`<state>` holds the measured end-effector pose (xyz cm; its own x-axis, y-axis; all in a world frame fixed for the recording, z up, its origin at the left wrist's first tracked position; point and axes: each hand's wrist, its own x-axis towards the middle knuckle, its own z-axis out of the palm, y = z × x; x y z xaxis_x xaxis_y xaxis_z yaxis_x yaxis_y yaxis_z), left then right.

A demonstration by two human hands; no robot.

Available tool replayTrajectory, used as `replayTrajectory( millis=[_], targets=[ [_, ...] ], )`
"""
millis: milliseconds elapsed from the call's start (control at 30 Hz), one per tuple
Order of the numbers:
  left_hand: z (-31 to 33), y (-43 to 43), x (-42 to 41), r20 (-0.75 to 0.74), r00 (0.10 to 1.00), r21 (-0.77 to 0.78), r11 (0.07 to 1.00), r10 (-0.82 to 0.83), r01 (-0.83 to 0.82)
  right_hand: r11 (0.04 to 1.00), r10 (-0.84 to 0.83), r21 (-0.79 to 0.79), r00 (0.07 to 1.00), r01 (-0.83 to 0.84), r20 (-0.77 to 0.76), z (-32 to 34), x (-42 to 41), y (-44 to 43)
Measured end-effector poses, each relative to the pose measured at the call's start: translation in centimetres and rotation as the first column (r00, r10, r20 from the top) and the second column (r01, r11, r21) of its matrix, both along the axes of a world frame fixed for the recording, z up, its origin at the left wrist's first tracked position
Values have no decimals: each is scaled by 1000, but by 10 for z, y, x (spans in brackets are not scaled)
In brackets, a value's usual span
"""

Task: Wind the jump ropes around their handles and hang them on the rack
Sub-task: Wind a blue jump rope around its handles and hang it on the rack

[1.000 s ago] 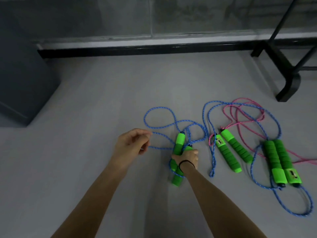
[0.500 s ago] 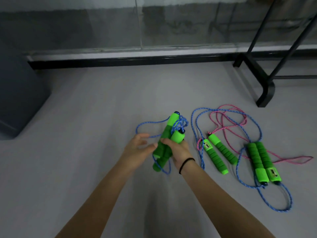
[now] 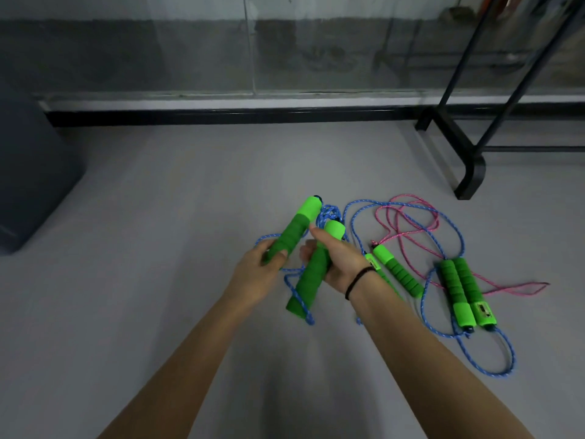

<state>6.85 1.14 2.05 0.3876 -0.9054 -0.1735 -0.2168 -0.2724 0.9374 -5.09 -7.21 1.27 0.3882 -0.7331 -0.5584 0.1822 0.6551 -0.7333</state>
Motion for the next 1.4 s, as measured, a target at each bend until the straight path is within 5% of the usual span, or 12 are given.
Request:
replayTrajectory(
  millis=[67,167,233,333,400,467,567,833,1033,1133,1233,1400],
  targets=[
    [-1,0,1,12,1000,-13,1000,25,-24,1000,22,7,998,-22,-61,5,-8,0],
    [-1,0,-2,-54,998,-24,999,31,-33,941,-76,-327,885,-88,-458,1,-18,-2],
    [3,0,-6,-125,991,-24,999,38,-42,839,-292,-539,769,-79,-568,-1,-23,-2],
    [9,3,-13,-235,972,-12,1000,16,-19,801,-377,-590,853,104,-362,1,-22,1],
    [14,5,-17,-302,953,-1,1000,-11,11,912,-273,-350,952,212,-136,12,-16,2],
    [20,6,-20,-356,933,18,998,-44,54,979,-144,-135,988,152,62,21,-11,2],
    [31,7,-19,-362,928,98,986,-91,135,992,-34,-108,971,61,235,30,-7,4],
    [92,-8,-12,-238,952,83,973,-193,218,895,-81,-421,981,149,175,90,11,14],
    [217,-13,-13,-191,964,-10,983,-184,185,834,-57,-551,997,16,-58,221,2,3],
    [303,-9,-15,-212,955,3,977,-207,212,746,-306,-665,903,30,-302,295,-12,-4],
    [405,-2,-17,-245,932,13,960,-268,280,632,-422,-763,886,134,-194,385,-23,-12],
    [593,15,-18,-327,862,-25,915,-388,402,877,3,-474,984,83,178,569,-30,-14]
  ],
)
